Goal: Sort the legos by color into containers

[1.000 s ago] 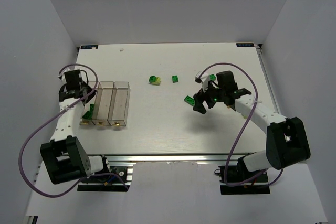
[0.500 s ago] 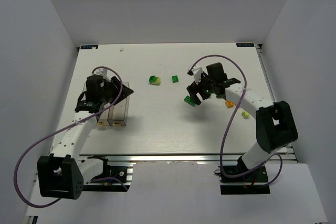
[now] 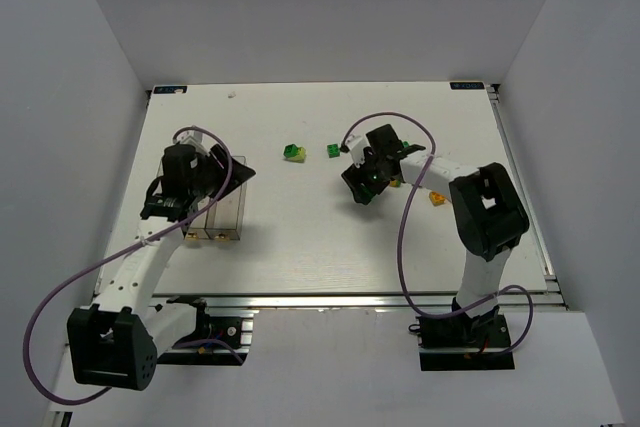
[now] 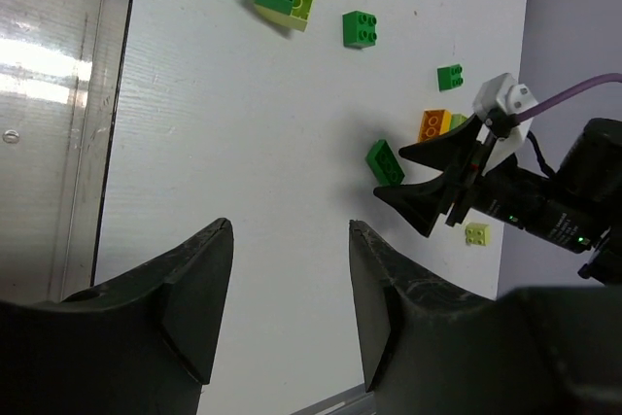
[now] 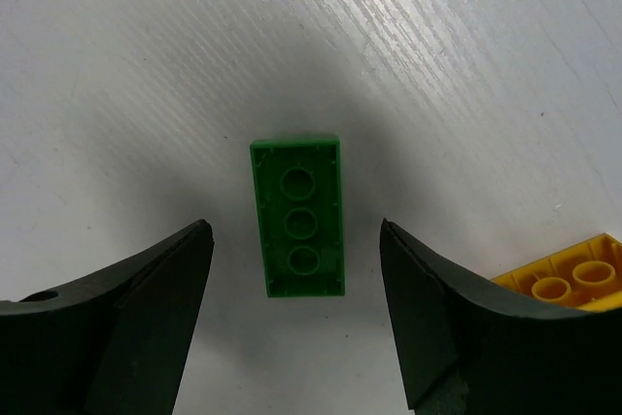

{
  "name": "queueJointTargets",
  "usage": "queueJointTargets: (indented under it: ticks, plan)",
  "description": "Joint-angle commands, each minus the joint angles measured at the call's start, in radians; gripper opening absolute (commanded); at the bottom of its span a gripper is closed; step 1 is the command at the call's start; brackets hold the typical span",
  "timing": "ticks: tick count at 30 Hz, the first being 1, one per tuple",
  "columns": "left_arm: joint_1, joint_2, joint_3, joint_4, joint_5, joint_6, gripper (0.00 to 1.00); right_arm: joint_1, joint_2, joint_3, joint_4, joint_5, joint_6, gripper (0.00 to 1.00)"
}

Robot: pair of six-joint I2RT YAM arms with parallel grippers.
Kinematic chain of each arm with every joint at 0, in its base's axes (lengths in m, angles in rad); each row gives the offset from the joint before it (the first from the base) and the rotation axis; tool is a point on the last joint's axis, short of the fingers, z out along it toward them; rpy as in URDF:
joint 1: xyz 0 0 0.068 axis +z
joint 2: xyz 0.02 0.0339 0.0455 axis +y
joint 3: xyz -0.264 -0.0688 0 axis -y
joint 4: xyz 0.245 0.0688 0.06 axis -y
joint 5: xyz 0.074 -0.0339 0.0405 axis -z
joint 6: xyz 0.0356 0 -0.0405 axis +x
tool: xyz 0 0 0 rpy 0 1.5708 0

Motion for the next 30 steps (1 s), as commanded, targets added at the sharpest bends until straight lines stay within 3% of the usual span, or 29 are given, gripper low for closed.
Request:
queueJointTargets:
  ticks: [1, 5, 12, 16, 25, 30]
  plan:
    - [-0.001, -0.027, 0.058, -0.021, -0.022, 0.01, 0.61, 0.011, 0.03, 0.051, -0.021, 0.018, -0.012, 0.74]
    - [-0.001, -0.022, 0.108, -0.044, -0.033, 0.016, 0.61, 0.012, 0.051, 0.056, -0.039, 0.0, -0.021, 0.62]
    - [-0.001, -0.027, 0.234, -0.075, -0.066, 0.022, 0.63, 0.014, 0.044, 0.072, -0.082, -0.123, -0.039, 0.16]
    - [-0.001, -0.027, 0.321, -0.094, -0.074, 0.024, 0.64, 0.057, 0.006, 0.14, -0.065, -0.242, -0.088, 0.0]
    - [-0.001, -0.041, 0.516, -0.141, -0.117, 0.061, 0.66, 0.262, 0.131, 0.492, 0.031, -0.563, -0.093, 0.0]
    - [-0.001, -0.045, 0.597, -0.159, -0.126, 0.07, 0.67, 0.368, 0.286, 0.681, 0.243, -0.646, 0.069, 0.0]
